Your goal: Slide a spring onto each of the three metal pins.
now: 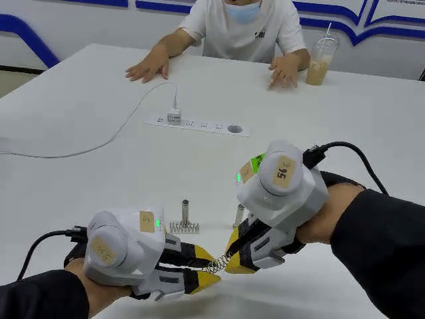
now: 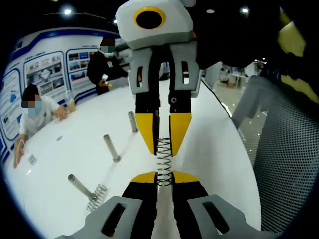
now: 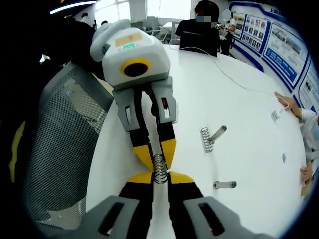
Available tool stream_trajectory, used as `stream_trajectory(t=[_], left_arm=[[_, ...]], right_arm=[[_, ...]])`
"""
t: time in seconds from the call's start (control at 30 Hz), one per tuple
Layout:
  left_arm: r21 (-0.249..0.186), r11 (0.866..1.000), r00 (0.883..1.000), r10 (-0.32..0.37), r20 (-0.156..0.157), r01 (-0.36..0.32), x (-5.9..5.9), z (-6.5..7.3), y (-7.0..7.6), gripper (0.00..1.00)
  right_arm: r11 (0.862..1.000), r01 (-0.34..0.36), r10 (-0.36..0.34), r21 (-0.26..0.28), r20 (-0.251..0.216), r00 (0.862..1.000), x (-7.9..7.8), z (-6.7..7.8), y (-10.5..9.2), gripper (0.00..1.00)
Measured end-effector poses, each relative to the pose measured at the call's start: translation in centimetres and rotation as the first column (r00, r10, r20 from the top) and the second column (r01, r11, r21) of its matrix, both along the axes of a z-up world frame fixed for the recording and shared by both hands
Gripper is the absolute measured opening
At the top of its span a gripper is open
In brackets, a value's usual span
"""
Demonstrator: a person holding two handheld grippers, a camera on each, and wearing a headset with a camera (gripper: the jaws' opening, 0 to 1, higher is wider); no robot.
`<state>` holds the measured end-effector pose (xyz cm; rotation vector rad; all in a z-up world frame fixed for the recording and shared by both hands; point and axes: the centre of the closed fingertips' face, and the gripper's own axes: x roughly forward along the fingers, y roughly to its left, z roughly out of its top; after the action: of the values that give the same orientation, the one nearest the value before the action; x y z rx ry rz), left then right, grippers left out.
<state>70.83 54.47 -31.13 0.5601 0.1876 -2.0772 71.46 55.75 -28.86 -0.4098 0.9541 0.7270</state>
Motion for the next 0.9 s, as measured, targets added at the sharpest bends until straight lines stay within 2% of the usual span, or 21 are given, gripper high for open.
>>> stream_trajectory(t=[0.23,0.57,0.77,0.9], left_arm=[[0.000,1.000,1.000,0.006,-0.011,-0.006,0.0,0.1,0.0,0.11],[-0.007,1.000,1.000,0.012,-0.016,-0.012,0.0,0.2,-0.1,0.11],[-0.012,1.000,0.999,0.018,-0.036,-0.019,0.0,0.5,-0.2,0.14],[-0.017,0.999,0.998,0.040,-0.056,-0.041,0.5,0.8,-0.2,0.18]], right_arm=[[1.000,-0.027,0.027,-0.002,0.021,0.999,0.7,0.7,1.0,0.12],[0.999,-0.041,0.041,-0.016,0.023,0.999,1.0,0.9,1.3,0.12],[0.999,-0.037,0.037,-0.024,0.021,0.999,1.0,1.0,1.0,0.12],[0.999,-0.029,0.029,-0.033,0.020,0.999,0.9,1.2,0.5,0.12]])
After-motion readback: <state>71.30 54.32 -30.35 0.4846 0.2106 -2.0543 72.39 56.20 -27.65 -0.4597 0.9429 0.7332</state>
